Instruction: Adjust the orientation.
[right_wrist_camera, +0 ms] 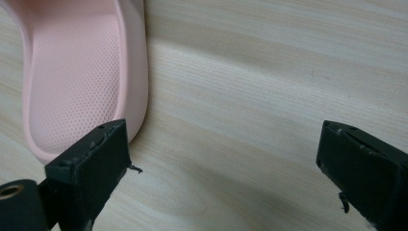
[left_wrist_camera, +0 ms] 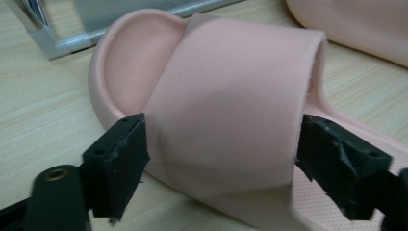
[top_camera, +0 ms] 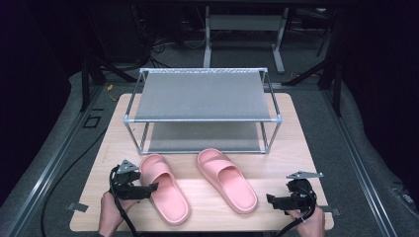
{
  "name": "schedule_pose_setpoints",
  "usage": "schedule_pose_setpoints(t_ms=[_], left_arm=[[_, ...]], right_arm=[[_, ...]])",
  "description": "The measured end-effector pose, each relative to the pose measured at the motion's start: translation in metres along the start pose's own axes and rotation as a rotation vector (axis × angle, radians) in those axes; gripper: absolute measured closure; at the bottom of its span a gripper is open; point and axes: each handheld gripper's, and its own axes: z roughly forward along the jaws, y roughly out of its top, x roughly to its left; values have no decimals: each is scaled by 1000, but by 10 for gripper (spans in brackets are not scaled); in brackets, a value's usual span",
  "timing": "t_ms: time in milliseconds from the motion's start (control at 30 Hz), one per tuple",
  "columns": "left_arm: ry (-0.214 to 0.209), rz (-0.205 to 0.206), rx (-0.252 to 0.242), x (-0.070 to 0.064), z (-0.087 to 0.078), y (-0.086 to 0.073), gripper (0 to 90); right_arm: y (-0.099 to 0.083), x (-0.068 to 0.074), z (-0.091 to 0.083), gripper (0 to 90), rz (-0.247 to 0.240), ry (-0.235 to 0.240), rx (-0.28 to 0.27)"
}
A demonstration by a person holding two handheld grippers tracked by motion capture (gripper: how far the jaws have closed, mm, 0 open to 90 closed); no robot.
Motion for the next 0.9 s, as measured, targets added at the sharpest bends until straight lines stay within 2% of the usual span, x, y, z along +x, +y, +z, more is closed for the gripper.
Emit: schedule_pose_setpoints(t_ms=[100,167,400,567,900], left_arm=[[-4,-2,12,2,2,-3,300],[-6,-9,9,3,3,-3,304],[-12,17,25,5,1,-1,371],[-23,8,35,8,1,-1,426],[-30,25,94,19,2,3,565]], right_arm=[[0,0,0,43,0,4,0],[0,0,0,43,0,4,5],[0,0,1,46,0,12,4],[-1,0,1,47,-1,12,5],[-1,-2,2,49,9,31,21]])
